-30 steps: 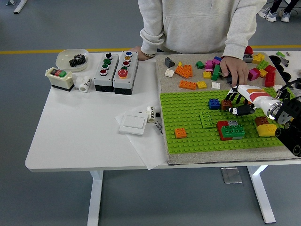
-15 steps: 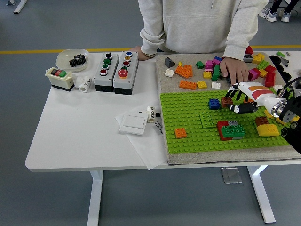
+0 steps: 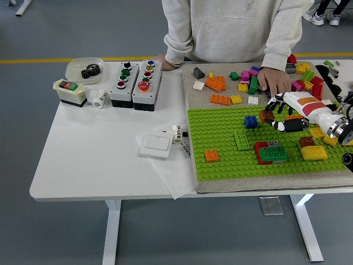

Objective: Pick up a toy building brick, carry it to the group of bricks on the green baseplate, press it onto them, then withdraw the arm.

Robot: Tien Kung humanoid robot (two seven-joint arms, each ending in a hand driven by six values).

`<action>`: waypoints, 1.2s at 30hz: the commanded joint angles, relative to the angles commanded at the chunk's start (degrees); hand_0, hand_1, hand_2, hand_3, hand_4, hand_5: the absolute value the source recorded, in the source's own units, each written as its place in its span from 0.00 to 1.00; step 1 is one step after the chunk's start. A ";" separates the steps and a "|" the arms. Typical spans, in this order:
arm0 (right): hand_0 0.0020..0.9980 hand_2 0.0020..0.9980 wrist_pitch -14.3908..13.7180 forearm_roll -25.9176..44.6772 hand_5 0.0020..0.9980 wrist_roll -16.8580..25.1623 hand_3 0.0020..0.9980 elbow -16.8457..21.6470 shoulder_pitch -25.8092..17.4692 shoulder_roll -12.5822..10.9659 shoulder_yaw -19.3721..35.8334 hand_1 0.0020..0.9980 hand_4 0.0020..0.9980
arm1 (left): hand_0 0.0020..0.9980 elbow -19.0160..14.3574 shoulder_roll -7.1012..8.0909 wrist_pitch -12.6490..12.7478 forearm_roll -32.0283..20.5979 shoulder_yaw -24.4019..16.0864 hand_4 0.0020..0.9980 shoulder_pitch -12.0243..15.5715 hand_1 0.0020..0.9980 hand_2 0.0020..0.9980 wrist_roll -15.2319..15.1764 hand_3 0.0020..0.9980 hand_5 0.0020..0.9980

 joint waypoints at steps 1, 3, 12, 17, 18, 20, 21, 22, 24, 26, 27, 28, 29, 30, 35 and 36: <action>0.32 0.51 0.02 -0.09 0.19 0.00 0.51 0.58 -0.31 -0.28 0.32 0.46 0.64 | 0.77 0.01 0.00 0.00 -0.04 0.03 0.67 -0.01 0.75 0.74 -0.02 0.60 0.59; 0.34 0.52 0.21 -0.39 0.19 0.03 0.51 3.12 -1.94 -1.71 1.96 0.46 0.64 | 0.77 0.05 0.00 0.01 -0.08 0.07 0.68 -0.07 0.75 0.74 -0.10 0.60 0.59; 0.33 0.52 0.11 -0.91 0.19 0.91 0.51 8.93 -6.92 -4.68 6.50 0.46 0.65 | 0.77 0.13 -0.15 0.06 -0.01 0.01 0.68 0.00 0.75 0.74 -0.24 0.60 0.59; 0.34 0.52 -0.71 -1.43 0.19 1.21 0.51 10.45 -9.72 -5.51 8.78 0.46 0.64 | 0.77 0.18 -0.24 0.14 -0.04 -0.08 0.68 0.12 0.75 0.74 -0.31 0.60 0.59; 0.34 0.52 -1.62 -1.24 0.19 1.79 0.51 10.58 -10.57 -5.32 9.61 0.46 0.64 | 0.77 0.19 -0.28 0.08 0.20 -0.16 0.68 0.16 0.75 0.74 -0.28 0.60 0.59; 0.34 0.52 -2.78 -1.10 0.20 2.57 0.51 10.87 -11.66 -5.06 10.75 0.46 0.64 | 0.77 0.19 -0.32 0.07 0.32 -0.21 0.67 0.22 0.75 0.74 -0.26 0.60 0.59; 0.34 0.52 -3.07 -1.12 0.20 2.78 0.51 10.96 -11.96 -5.00 11.05 0.46 0.64 | 0.77 0.19 -0.33 0.07 0.32 -0.21 0.67 0.24 0.75 0.74 -0.26 0.60 0.59; 0.34 0.52 -3.60 -1.20 0.20 3.18 0.51 11.16 -12.55 -4.89 11.62 0.46 0.64 | 0.77 0.19 -0.36 0.08 0.31 -0.22 0.67 0.27 0.75 0.74 -0.26 0.60 0.59; 0.34 0.52 -4.22 -1.50 0.20 3.60 0.51 11.46 -13.39 -4.78 12.31 0.46 0.64 | 0.77 0.19 -0.39 0.09 0.26 -0.17 0.67 0.29 0.75 0.74 -0.29 0.60 0.59; 0.34 0.52 -4.39 -2.30 0.20 3.64 0.50 11.75 -13.97 -4.82 12.56 0.46 0.64 | 0.77 0.19 -0.39 0.11 0.04 -0.02 0.67 0.29 0.75 0.74 -0.34 0.60 0.59; 0.34 0.52 -4.31 -2.95 0.20 3.52 0.50 11.93 -14.20 -4.96 12.42 0.46 0.64 | 0.77 0.20 -0.40 0.12 -0.03 0.02 0.67 0.27 0.75 0.74 -0.36 0.60 0.59; 0.34 0.52 -4.22 -3.56 0.20 3.40 0.50 12.05 -14.33 -5.12 12.16 0.46 0.64 | 0.77 0.20 -0.41 0.12 -0.04 0.05 0.67 0.25 0.75 0.74 -0.37 0.60 0.59; 0.34 0.52 -4.16 -3.96 0.20 3.33 0.50 12.12 -14.38 -5.24 11.95 0.46 0.64 | 0.77 0.20 -0.41 0.12 -0.04 0.06 0.67 0.24 0.75 0.74 -0.38 0.60 0.59; 0.34 0.52 -4.15 -4.63 0.20 3.26 0.50 12.22 -14.36 -5.48 11.54 0.46 0.64 | 0.77 0.21 -0.41 0.10 0.03 0.03 0.67 0.20 0.75 0.74 -0.39 0.60 0.59; 0.35 0.52 -4.57 -6.60 0.21 3.27 0.51 12.91 -14.34 -6.41 10.48 0.46 0.64 | 0.77 0.22 -0.40 0.06 0.15 0.01 0.67 0.12 0.75 0.74 -0.43 0.60 0.59; 0.35 0.52 -4.72 -7.08 0.21 3.32 0.51 13.11 -14.39 -6.57 10.44 0.46 0.64 | 0.77 0.22 -0.40 0.05 0.19 0.01 0.67 0.11 0.75 0.74 -0.43 0.60 0.59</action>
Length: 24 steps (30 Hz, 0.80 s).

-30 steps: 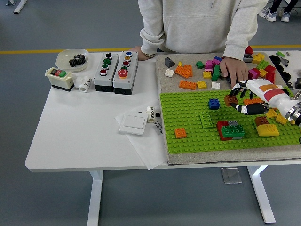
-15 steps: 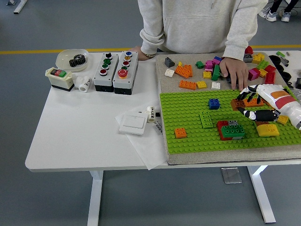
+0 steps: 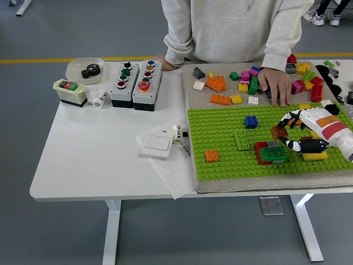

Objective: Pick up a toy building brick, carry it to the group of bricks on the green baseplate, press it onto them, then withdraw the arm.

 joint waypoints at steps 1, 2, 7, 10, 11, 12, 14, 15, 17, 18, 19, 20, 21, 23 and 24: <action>0.35 0.52 -0.06 -0.22 0.21 0.02 0.51 0.10 -0.04 -0.08 0.00 0.46 0.64 | 0.77 0.00 0.00 -0.01 0.01 0.00 0.67 0.00 0.75 0.74 0.00 0.60 0.59; 0.35 0.52 -0.16 -0.64 0.21 0.04 0.51 0.32 -0.14 -0.23 0.02 0.46 0.64 | 0.76 0.00 0.00 -0.02 0.03 0.00 0.67 -0.01 0.75 0.74 0.00 0.60 0.59; 0.35 0.52 -0.58 -1.60 0.21 0.17 0.51 1.12 -0.99 -0.68 0.36 0.46 0.64 | 0.76 0.01 0.01 -0.06 0.04 0.00 0.67 0.01 0.75 0.74 -0.01 0.60 0.59; 0.35 0.52 -0.66 -1.71 0.22 0.19 0.51 1.38 -1.62 -0.76 0.50 0.46 0.64 | 0.76 0.01 0.01 -0.06 0.02 0.00 0.67 0.02 0.75 0.74 -0.01 0.60 0.59; 0.35 0.52 -0.70 -1.72 0.22 0.17 0.51 1.38 -1.83 -0.75 0.45 0.46 0.64 | 0.76 0.00 0.00 -0.07 0.04 -0.01 0.67 0.03 0.75 0.74 0.00 0.60 0.59; 0.35 0.52 -0.72 -1.72 0.22 0.17 0.51 1.37 -1.90 -0.74 0.44 0.46 0.64 | 0.76 0.00 0.00 -0.08 0.05 -0.02 0.67 0.04 0.75 0.74 0.01 0.60 0.59; 0.35 0.52 -0.77 -1.77 0.22 0.13 0.51 1.30 -2.25 -0.66 0.43 0.46 0.64 | 0.76 -0.01 -0.01 -0.12 0.19 -0.06 0.67 0.06 0.75 0.74 0.05 0.60 0.59; 0.35 0.52 -0.80 -1.77 0.22 0.12 0.51 1.23 -2.37 -0.61 0.39 0.46 0.64 | 0.76 -0.01 -0.02 -0.12 0.24 -0.09 0.67 0.08 0.75 0.74 0.07 0.60 0.59; 0.35 0.52 -0.90 -1.72 0.22 0.11 0.51 1.02 -2.51 -0.51 0.28 0.46 0.64 | 0.76 -0.02 -0.02 -0.14 0.23 -0.05 0.67 0.11 0.75 0.74 0.08 0.60 0.59; 0.35 0.52 -0.96 -1.69 0.22 0.12 0.51 0.86 -2.57 -0.44 0.22 0.46 0.64 | 0.76 -0.02 -0.02 -0.16 0.28 -0.06 0.67 0.13 0.75 0.74 0.09 0.60 0.59; 0.35 0.52 -1.00 -1.66 0.22 0.13 0.51 0.72 -2.61 -0.40 0.18 0.46 0.64 | 0.76 -0.02 -0.02 -0.17 0.32 -0.08 0.67 0.15 0.75 0.74 0.10 0.60 0.59; 0.35 0.52 -1.09 -1.62 0.22 0.17 0.51 0.48 -2.69 -0.34 0.16 0.46 0.64 | 0.76 -0.03 -0.02 -0.19 0.42 -0.13 0.67 0.17 0.75 0.74 0.13 0.60 0.59; 0.35 0.52 -1.12 -1.60 0.22 0.18 0.51 0.40 -2.72 -0.32 0.16 0.46 0.64 | 0.76 -0.03 -0.02 -0.20 0.45 -0.15 0.67 0.18 0.75 0.74 0.14 0.60 0.59; 0.35 0.52 -1.25 -1.55 0.22 0.21 0.51 0.07 -2.77 -0.26 0.05 0.46 0.64 | 0.76 -0.04 -0.02 -0.23 0.49 -0.15 0.67 0.22 0.75 0.74 0.15 0.60 0.59; 0.35 0.52 -1.28 -1.60 0.22 0.21 0.51 -0.07 -2.90 -0.24 0.01 0.46 0.64 | 0.76 -0.04 -0.02 -0.25 0.53 -0.16 0.67 0.27 0.75 0.74 0.16 0.60 0.59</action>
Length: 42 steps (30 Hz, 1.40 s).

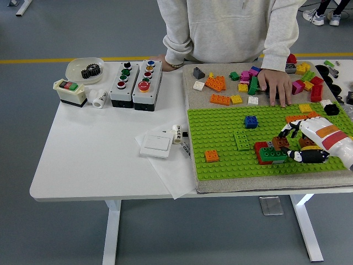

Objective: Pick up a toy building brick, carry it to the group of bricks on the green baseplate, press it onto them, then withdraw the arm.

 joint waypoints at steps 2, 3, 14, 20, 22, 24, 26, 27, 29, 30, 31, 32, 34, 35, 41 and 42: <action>0.35 0.52 -0.01 -0.01 0.22 -0.01 0.51 0.00 -0.20 -0.02 -0.11 0.46 0.64 | 0.76 0.00 -0.02 0.01 0.00 -0.01 0.67 0.07 0.75 0.74 0.00 0.60 0.59; 0.35 0.52 0.00 0.00 0.22 -0.01 0.51 0.02 -0.24 -0.03 -0.14 0.46 0.64 | 0.76 0.00 -0.02 0.01 0.00 -0.01 0.67 0.09 0.75 0.74 0.00 0.60 0.59; 0.35 0.52 -0.27 0.11 0.22 0.15 0.51 -0.33 -0.17 0.29 -1.26 0.47 0.64 | 0.76 -0.02 -0.09 -0.19 0.94 -0.46 0.67 0.38 0.75 0.74 0.14 0.60 0.59; 0.35 0.52 -0.37 0.00 0.23 0.13 0.51 -0.77 -0.19 0.43 -1.20 0.47 0.64 | 0.76 -0.04 -0.07 -0.18 0.77 -0.26 0.67 0.31 0.75 0.74 0.12 0.60 0.59; 0.35 0.52 -0.40 0.12 0.23 0.10 0.51 -0.95 -0.10 0.46 -1.20 0.47 0.64 | 0.76 -0.04 -0.07 -0.18 0.77 -0.28 0.67 0.27 0.75 0.74 0.12 0.60 0.59; 0.35 0.52 -0.41 0.20 0.23 0.13 0.51 -1.11 -0.04 0.45 -1.17 0.47 0.64 | 0.76 -0.04 -0.06 -0.19 0.73 -0.24 0.67 0.20 0.75 0.74 0.10 0.60 0.59; 0.35 0.52 -0.43 0.22 0.22 0.19 0.51 -1.35 0.03 0.44 -1.21 0.47 0.64 | 0.76 -0.04 -0.05 -0.18 0.66 -0.19 0.67 0.14 0.75 0.74 0.09 0.60 0.59; 0.35 0.52 -0.45 0.19 0.22 0.21 0.51 -1.54 0.06 0.46 -1.25 0.47 0.64 | 0.76 -0.04 -0.05 -0.16 0.59 -0.16 0.67 0.12 0.75 0.74 0.09 0.60 0.59; 0.35 0.52 -0.50 0.21 0.22 0.15 0.51 -1.86 0.12 0.51 -1.31 0.47 0.64 | 0.76 -0.03 -0.05 -0.15 0.52 -0.12 0.67 0.10 0.75 0.74 0.07 0.60 0.59; 0.35 0.52 -0.49 0.20 0.22 0.13 0.51 -1.97 0.13 0.51 -1.32 0.47 0.64 | 0.76 -0.03 -0.05 -0.15 0.50 -0.11 0.67 0.08 0.75 0.74 0.06 0.60 0.59; 0.35 0.52 -0.48 0.20 0.22 0.12 0.51 -2.04 0.12 0.50 -1.33 0.47 0.64 | 0.76 -0.03 -0.05 -0.15 0.48 -0.09 0.67 0.07 0.75 0.74 0.06 0.60 0.59; 0.35 0.52 -0.46 0.20 0.22 0.12 0.51 -2.05 0.11 0.49 -1.34 0.47 0.65 | 0.76 -0.03 -0.05 -0.15 0.46 -0.08 0.67 0.06 0.75 0.74 0.05 0.60 0.59; 0.35 0.52 -0.34 0.23 0.22 0.15 0.51 -2.02 0.10 0.48 -1.34 0.47 0.65 | 0.76 -0.02 -0.05 -0.14 0.43 -0.06 0.67 0.03 0.75 0.74 0.04 0.60 0.59; 0.35 0.52 -0.32 0.24 0.22 0.15 0.51 -2.01 0.10 0.49 -1.34 0.47 0.65 | 0.76 -0.02 -0.06 -0.14 0.43 -0.06 0.67 0.03 0.75 0.74 0.03 0.60 0.59; 0.35 0.52 -0.17 0.27 0.22 0.13 0.51 -1.83 0.16 0.46 -1.47 0.46 0.65 | 0.76 -0.02 -0.08 -0.18 0.49 -0.06 0.67 0.01 0.75 0.74 0.02 0.60 0.59; 0.35 0.52 -0.15 0.27 0.22 0.12 0.51 -1.80 0.15 0.45 -1.48 0.46 0.65 | 0.76 -0.02 -0.09 -0.18 0.51 -0.06 0.67 0.01 0.75 0.74 0.02 0.60 0.59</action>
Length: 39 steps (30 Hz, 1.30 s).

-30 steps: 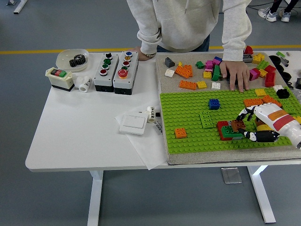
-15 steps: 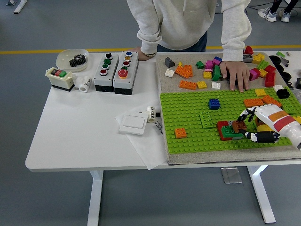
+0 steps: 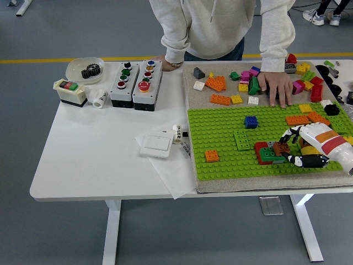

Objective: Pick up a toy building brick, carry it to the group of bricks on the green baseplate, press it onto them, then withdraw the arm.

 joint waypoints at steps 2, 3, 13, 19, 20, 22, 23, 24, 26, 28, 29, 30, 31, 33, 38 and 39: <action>0.35 0.52 0.03 -0.05 0.22 0.01 0.51 0.11 -0.02 -0.02 -0.03 0.47 0.65 | 0.76 -0.01 0.01 -0.02 -0.03 0.04 0.67 -0.01 0.75 0.74 0.01 0.60 0.59; 0.35 0.52 0.03 -0.04 0.22 -0.01 0.51 0.13 -0.01 -0.01 -0.05 0.47 0.65 | 0.76 -0.02 0.02 -0.02 -0.09 0.09 0.67 -0.02 0.75 0.74 0.01 0.60 0.59; 0.35 0.52 0.62 -0.49 0.22 -0.27 0.51 -0.34 0.19 0.07 -0.15 0.47 0.65 | 0.76 -0.04 0.08 -0.05 -0.37 0.30 0.67 -0.11 0.75 0.74 -0.01 0.60 0.59; 0.36 0.52 0.94 -0.90 0.21 -0.43 0.51 -0.38 0.17 0.11 -0.05 0.47 0.65 | 0.76 -0.06 0.10 -0.09 -0.42 0.34 0.67 -0.12 0.75 0.74 0.00 0.60 0.59; 0.36 0.52 0.99 -0.94 0.21 -0.43 0.51 -0.35 0.16 0.12 -0.02 0.47 0.65 | 0.76 -0.06 0.10 -0.09 -0.42 0.34 0.67 -0.12 0.75 0.74 0.01 0.60 0.59; 0.36 0.53 1.04 -1.05 0.21 -0.41 0.51 -0.31 0.16 0.13 -0.02 0.47 0.66 | 0.76 -0.06 0.10 -0.10 -0.42 0.34 0.68 -0.10 0.75 0.74 0.01 0.60 0.59; 0.36 0.53 1.04 -1.07 0.21 -0.41 0.51 -0.30 0.16 0.13 -0.02 0.47 0.66 | 0.76 -0.06 0.10 -0.10 -0.42 0.34 0.68 -0.10 0.75 0.74 0.02 0.60 0.59; 0.36 0.53 1.08 -1.13 0.21 -0.41 0.51 -0.35 0.20 0.14 -0.02 0.47 0.66 | 0.76 -0.07 0.10 -0.13 -0.35 0.31 0.68 -0.10 0.75 0.74 0.04 0.60 0.59; 0.36 0.53 1.14 -1.22 0.21 -0.37 0.51 -0.35 0.21 0.14 0.07 0.47 0.66 | 0.76 -0.08 0.11 -0.15 -0.27 0.27 0.68 -0.10 0.75 0.74 0.06 0.60 0.59; 0.37 0.53 1.19 -1.31 0.20 -0.35 0.51 -0.34 0.25 0.11 0.11 0.47 0.67 | 0.76 -0.09 0.11 -0.17 -0.19 0.23 0.67 -0.10 0.75 0.74 0.08 0.60 0.59; 0.37 0.53 1.21 -1.33 0.20 -0.34 0.51 -0.33 0.26 0.10 0.12 0.47 0.67 | 0.76 -0.09 0.11 -0.18 -0.17 0.22 0.67 -0.11 0.75 0.74 0.09 0.60 0.59; 0.37 0.53 1.25 -1.37 0.20 -0.30 0.51 -0.32 0.25 0.09 0.16 0.47 0.67 | 0.76 -0.10 0.12 -0.18 -0.21 0.26 0.67 -0.12 0.75 0.74 0.08 0.60 0.59; 0.37 0.53 1.31 -1.42 0.20 -0.24 0.51 -0.29 0.24 0.08 0.20 0.47 0.67 | 0.76 -0.10 0.14 -0.18 -0.29 0.32 0.67 -0.12 0.75 0.74 0.07 0.60 0.59; 0.37 0.53 1.36 -1.48 0.19 -0.16 0.52 -0.26 0.23 0.08 0.27 0.47 0.68 | 0.76 -0.10 0.14 -0.18 -0.27 0.29 0.67 -0.14 0.75 0.74 0.08 0.60 0.59; 0.37 0.53 1.44 -1.55 0.19 -0.09 0.52 -0.27 0.24 0.07 0.39 0.47 0.68 | 0.76 -0.09 0.14 -0.22 -0.22 0.27 0.67 -0.15 0.75 0.74 0.07 0.60 0.59; 0.38 0.54 1.45 -1.63 0.17 -0.06 0.53 -0.26 0.23 0.07 0.44 0.48 0.69 | 0.76 -0.10 0.13 -0.22 -0.21 0.25 0.68 -0.12 0.75 0.74 0.08 0.60 0.59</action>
